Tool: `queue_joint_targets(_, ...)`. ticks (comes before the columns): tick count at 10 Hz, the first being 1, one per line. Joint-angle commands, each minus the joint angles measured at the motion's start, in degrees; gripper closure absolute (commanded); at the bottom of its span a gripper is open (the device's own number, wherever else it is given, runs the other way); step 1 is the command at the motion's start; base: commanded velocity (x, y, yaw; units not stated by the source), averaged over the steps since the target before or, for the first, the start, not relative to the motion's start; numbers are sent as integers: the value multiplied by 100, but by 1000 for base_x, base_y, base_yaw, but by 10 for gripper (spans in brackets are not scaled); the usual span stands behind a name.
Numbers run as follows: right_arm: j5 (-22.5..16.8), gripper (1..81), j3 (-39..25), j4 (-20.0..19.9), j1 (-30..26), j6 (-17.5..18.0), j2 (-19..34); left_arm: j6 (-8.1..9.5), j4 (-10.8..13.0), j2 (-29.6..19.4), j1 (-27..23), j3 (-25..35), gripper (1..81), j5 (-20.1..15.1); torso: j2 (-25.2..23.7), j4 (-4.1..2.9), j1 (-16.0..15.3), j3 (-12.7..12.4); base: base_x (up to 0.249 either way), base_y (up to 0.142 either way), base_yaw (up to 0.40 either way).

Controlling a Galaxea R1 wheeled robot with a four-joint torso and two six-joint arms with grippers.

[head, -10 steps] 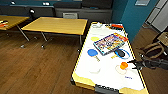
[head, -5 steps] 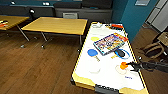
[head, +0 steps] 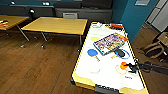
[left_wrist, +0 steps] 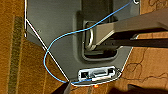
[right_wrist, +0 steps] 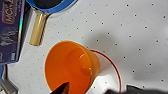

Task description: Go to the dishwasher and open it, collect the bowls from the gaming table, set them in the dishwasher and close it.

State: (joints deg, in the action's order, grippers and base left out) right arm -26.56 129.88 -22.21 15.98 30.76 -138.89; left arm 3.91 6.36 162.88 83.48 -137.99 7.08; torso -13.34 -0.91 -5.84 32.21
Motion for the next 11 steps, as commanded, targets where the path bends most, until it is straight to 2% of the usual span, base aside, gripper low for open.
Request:
queue_joint_targets(1,-157,10,343,-117,-758,62,-71,4,-12,-44,24,8,10,-418,0,0,0,0,0,0,0)
queue_joint_targets(3,-95,10,616,-152,-609,167,-203,4,-21,-36,24,-27,10,-427,0,0,0,2,0,0,0)
queue_joint_targets(4,-95,811,748,-161,-521,229,-221,4,-21,-36,24,-36,10,-427,0,0,-2,2,0,0,0)
queue_joint_targets(5,-86,811,748,-222,-398,247,-177,4,-21,-44,24,-44,10,-427,0,0,-2,2,0,0,0)
queue_joint_targets(6,-112,811,714,-459,-424,220,-64,4,-21,-53,24,-44,10,-436,0,0,-2,2,0,0,0)
queue_joint_targets(7,-209,811,520,-539,-686,203,104,4,-21,-62,24,-44,10,-436,0,0,-2,2,0,0,0)
queue_joint_targets(9,-894,811,-1018,-433,-1554,229,1203,-5,49,26,23,-44,10,-427,0,0,-2,2,0,0,0)
queue_joint_targets(11,-1412,811,-2253,39,-1900,238,2296,-5,67,70,-10,-1,10,-374,0,0,-2,2,0,0,0)
